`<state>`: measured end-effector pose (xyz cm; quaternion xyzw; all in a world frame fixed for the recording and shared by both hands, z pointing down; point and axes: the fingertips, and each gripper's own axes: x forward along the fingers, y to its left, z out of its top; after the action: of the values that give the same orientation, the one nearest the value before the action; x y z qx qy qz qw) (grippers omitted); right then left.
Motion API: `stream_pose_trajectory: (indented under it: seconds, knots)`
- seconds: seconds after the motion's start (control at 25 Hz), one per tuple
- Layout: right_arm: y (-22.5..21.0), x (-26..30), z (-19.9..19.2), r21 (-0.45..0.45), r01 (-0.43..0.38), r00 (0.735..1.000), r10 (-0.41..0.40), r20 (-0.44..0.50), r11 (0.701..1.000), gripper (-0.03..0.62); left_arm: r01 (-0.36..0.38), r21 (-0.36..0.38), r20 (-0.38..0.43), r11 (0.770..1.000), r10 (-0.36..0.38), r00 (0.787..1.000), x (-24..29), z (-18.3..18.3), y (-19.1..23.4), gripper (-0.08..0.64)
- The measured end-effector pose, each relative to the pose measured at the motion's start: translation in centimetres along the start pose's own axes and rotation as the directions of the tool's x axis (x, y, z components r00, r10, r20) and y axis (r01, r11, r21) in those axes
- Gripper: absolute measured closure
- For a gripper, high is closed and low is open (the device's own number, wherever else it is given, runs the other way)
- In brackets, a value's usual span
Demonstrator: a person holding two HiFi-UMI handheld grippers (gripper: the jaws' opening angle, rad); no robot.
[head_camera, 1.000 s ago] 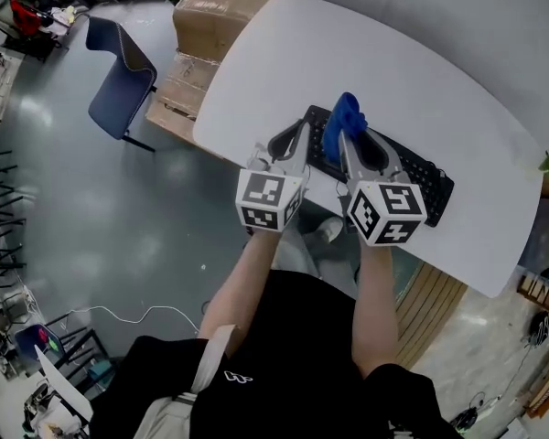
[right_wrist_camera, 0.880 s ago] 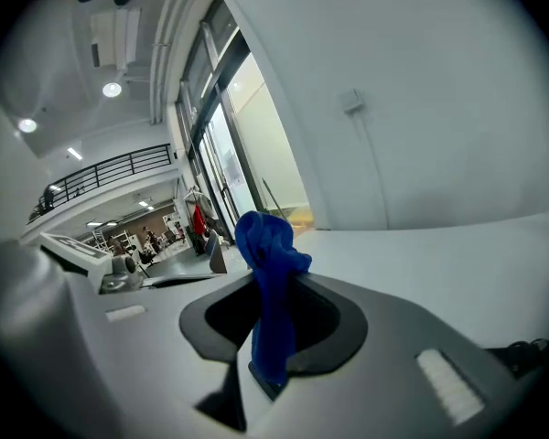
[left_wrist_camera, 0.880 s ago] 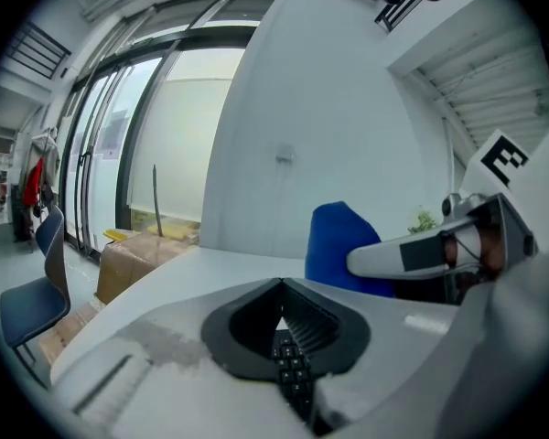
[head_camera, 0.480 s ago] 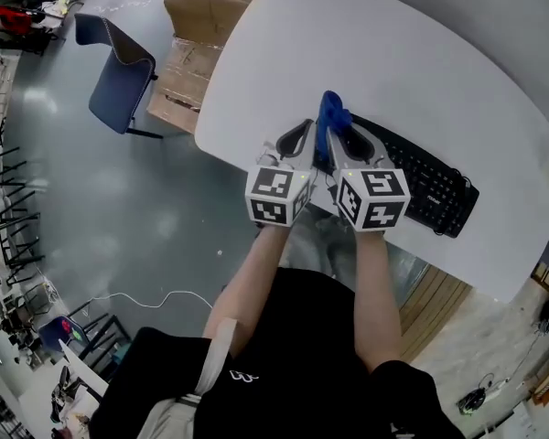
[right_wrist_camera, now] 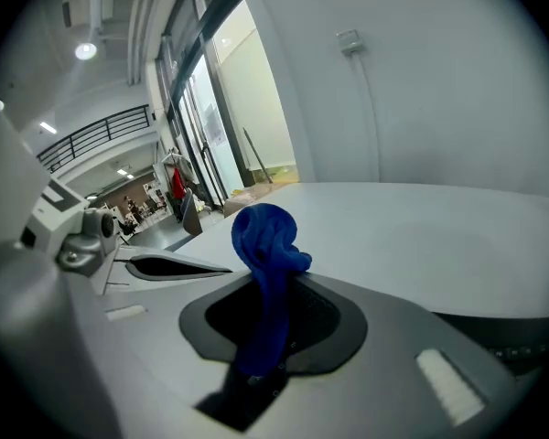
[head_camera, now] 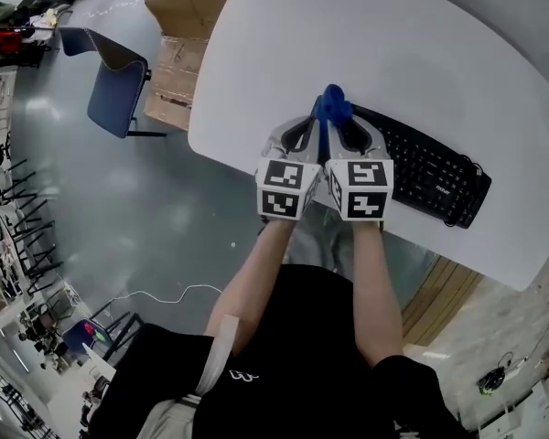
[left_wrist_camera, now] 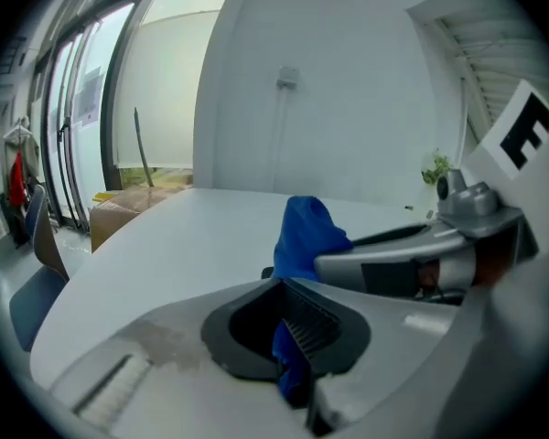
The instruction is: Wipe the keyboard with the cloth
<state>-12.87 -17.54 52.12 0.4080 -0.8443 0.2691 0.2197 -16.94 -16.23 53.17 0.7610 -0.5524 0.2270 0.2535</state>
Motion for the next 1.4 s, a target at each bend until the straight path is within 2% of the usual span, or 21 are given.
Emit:
stream_pose_trajectory:
  seconds: [0.16, 0.36, 0.56, 1.0, 1.4]
  knots:
    - [-0.8, -0.1, -0.3, 0.011, 0.022, 1.000, -0.022, -0.007, 1.000, 0.515, -0.002, 0.032, -0.054, 0.999, 0.004, 0.999, 0.7, -0.9, -0.3, 0.563]
    - [-2.2, -0.8, -0.5, 0.059, 0.047, 0.999, -0.047, 0.005, 0.997, 0.515, 0.008, 0.061, -0.068, 0.998, -0.004, 0.998, 1.4, -0.5, -1.3, 0.563]
    - [-3.2, -1.8, -1.4, 0.065, 0.065, 0.998, -0.065, -0.001, 0.996, 0.515, 0.019, 0.082, -0.095, 0.996, -0.011, 0.995, 1.9, -0.8, -2.5, 0.563]
    - [-7.1, -5.2, -2.9, 0.110, 0.136, 0.990, -0.138, 0.007, 0.985, 0.515, 0.078, 0.135, -0.086, 0.988, -0.067, 0.994, 3.2, -0.3, -7.4, 0.563]
    - [-10.2, -8.6, -4.3, 0.127, 0.183, 0.982, -0.186, 0.015, 0.975, 0.515, 0.141, 0.142, -0.096, 0.980, -0.128, 0.987, 4.0, -0.5, -12.3, 0.563]
